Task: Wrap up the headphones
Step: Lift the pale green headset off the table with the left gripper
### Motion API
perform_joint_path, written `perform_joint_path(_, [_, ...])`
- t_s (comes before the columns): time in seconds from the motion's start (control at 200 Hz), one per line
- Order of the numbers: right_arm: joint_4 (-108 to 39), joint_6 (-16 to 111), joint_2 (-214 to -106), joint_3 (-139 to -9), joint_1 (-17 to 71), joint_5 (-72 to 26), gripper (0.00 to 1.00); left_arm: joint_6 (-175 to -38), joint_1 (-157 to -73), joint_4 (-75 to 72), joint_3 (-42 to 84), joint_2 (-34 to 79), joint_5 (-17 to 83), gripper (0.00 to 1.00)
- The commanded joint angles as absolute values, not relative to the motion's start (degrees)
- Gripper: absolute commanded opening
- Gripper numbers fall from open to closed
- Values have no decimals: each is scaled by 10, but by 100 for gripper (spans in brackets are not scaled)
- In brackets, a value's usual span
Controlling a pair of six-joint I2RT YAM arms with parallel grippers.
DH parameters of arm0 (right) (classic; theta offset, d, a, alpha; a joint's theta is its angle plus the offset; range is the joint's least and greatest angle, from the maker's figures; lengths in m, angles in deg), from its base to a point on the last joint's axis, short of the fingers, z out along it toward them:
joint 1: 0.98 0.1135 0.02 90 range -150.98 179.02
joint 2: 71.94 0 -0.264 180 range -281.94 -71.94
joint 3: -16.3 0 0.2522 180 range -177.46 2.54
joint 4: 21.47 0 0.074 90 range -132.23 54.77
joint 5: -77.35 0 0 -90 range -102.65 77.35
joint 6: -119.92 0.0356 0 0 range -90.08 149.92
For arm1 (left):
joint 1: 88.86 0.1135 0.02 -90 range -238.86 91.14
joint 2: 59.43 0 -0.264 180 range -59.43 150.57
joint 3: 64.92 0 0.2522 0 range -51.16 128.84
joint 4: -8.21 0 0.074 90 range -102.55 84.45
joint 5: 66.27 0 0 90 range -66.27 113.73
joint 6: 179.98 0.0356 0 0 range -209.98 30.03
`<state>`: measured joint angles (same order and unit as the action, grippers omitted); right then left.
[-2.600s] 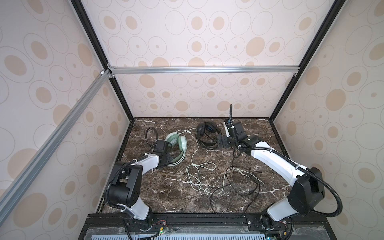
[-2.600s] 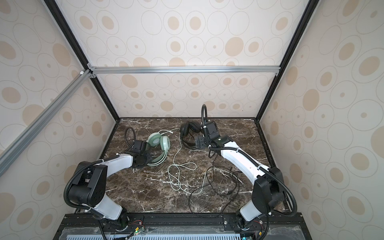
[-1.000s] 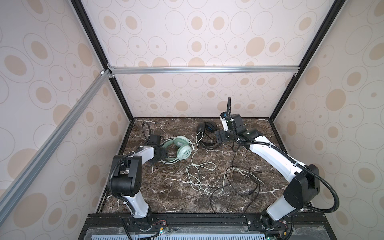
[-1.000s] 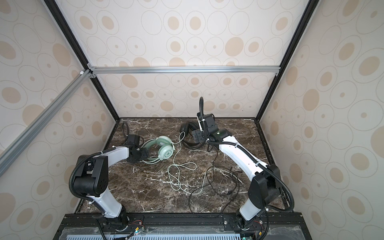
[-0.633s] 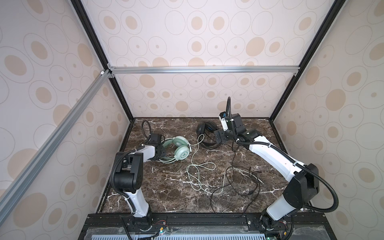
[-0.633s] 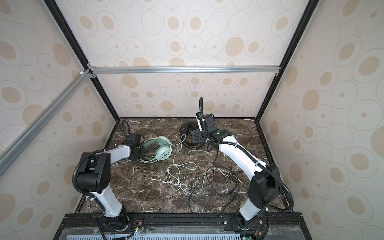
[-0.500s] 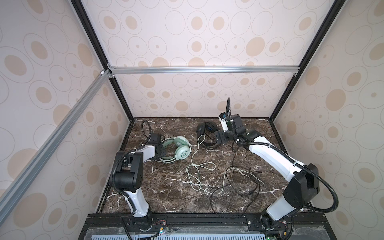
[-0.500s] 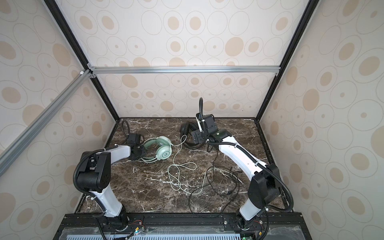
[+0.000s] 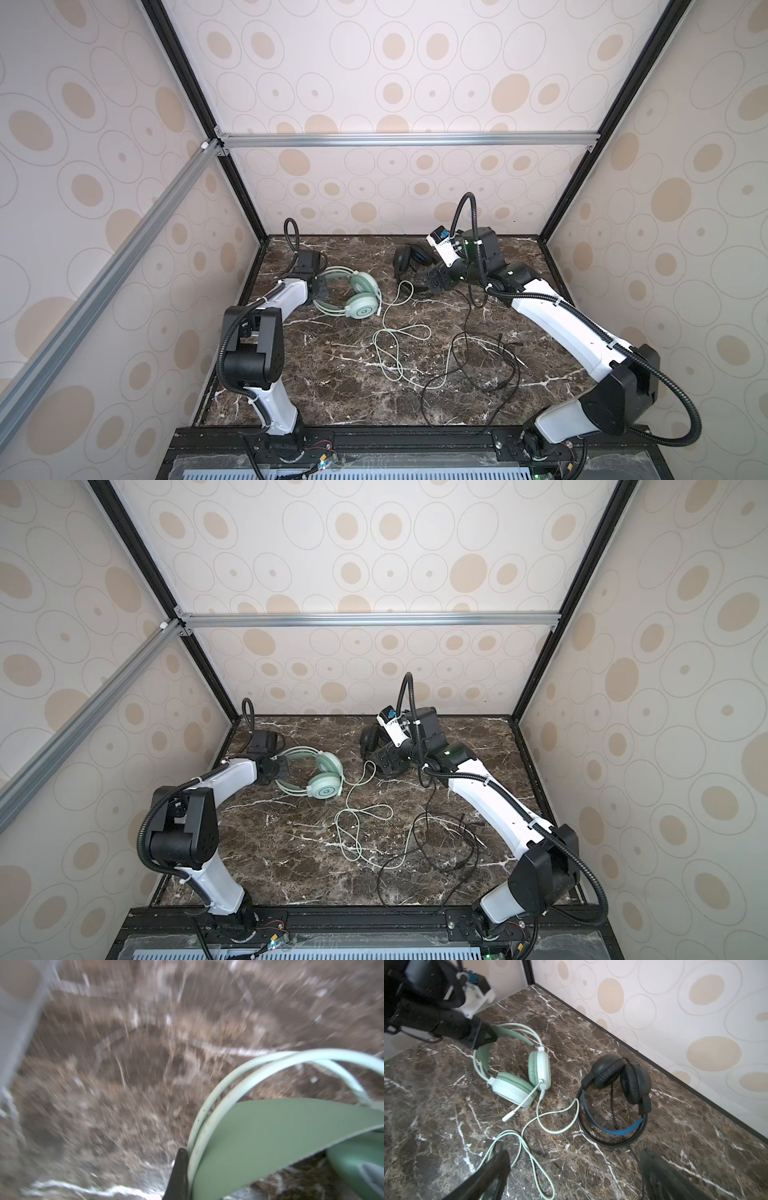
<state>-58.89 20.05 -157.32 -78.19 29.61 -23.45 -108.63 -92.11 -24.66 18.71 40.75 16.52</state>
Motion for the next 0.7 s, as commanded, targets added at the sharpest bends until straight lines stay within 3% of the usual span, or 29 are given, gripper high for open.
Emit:
perform_joint_path(0.0, [-596, 173, -1561, -794, 299, -298, 100, -1032, -918, -287, 254, 361, 189, 0])
perform_joint_path(0.36, [-583, 193, -1574, -801, 296, -400, 100, -1028, -918, -334, 303, 279, 229, 0])
perform_joint_path(0.695, [-510, 255, -1605, -743, 295, -431, 98, -1038, -918, -362, 361, 281, 249, 0])
